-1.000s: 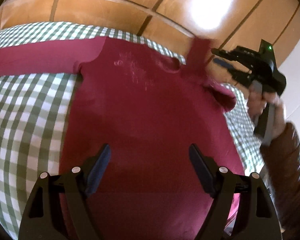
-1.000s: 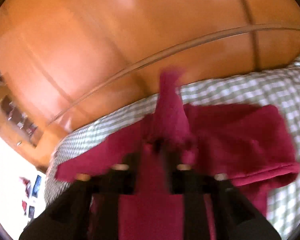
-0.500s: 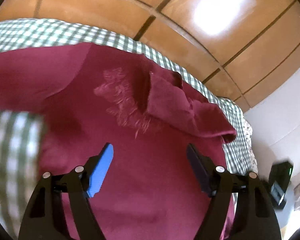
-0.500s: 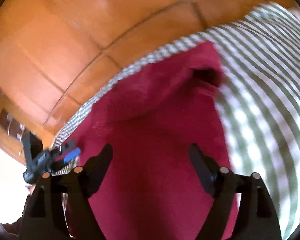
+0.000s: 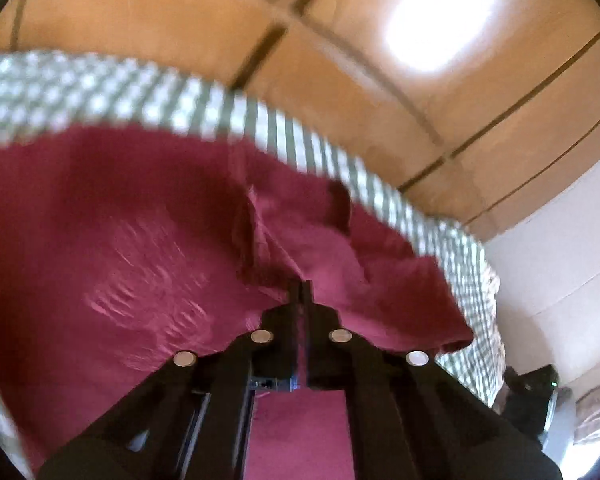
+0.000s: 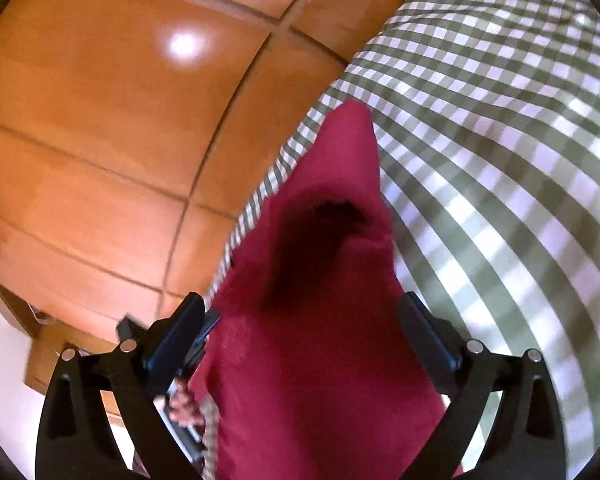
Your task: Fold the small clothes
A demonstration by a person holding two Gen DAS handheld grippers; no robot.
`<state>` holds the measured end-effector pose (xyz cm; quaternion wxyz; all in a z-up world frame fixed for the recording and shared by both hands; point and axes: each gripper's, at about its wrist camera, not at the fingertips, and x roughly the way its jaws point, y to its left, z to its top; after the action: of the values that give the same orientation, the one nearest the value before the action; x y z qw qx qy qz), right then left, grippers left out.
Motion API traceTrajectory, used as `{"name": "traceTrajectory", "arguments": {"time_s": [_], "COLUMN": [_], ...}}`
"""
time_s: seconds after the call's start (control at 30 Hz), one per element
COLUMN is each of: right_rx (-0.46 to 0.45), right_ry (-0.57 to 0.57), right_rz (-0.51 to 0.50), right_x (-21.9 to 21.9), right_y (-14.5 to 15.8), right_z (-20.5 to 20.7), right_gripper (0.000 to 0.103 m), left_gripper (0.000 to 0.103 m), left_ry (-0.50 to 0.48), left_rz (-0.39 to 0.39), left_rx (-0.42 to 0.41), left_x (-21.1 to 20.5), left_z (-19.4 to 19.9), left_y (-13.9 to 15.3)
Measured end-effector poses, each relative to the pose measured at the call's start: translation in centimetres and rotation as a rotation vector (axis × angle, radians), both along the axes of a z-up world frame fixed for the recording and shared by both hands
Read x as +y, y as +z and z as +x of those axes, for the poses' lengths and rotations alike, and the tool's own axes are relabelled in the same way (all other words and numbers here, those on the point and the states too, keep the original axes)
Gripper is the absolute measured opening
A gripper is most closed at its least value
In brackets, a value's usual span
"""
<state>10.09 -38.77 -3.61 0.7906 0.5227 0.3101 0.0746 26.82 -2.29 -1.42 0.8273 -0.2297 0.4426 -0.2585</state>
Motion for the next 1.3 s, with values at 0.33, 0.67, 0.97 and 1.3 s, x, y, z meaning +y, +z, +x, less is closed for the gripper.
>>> {"name": "traceTrajectory", "arguments": {"time_s": [0.33,0.67,0.97,1.3], "right_rx": [-0.074,0.220,0.190,0.180], "right_ry": [0.003,0.193,0.182,0.172], "right_rz": [-0.041,-0.639,-0.872,-0.885], "right_x": [0.1,8.2,11.5,11.5], "right_y": [3.1,-0.7,-1.1,-0.8], "right_z": [0.9,9.9,9.4,9.3], "right_gripper": [0.096,0.086,0.090,0.091], "left_gripper": [0.000,0.000,0.002,0.002], "left_ry": [0.033,0.086,0.166,0.117], "left_rz": [0.146,0.243,0.260,0.400], "left_rx": [-0.041,-0.036,-0.104,-0.016], "left_x": [5.1,6.1,7.7,2.7], "left_z": [-1.2,-3.5,-5.2,1.7], "left_y": [-0.1,-2.8,-1.6,-4.1]}}
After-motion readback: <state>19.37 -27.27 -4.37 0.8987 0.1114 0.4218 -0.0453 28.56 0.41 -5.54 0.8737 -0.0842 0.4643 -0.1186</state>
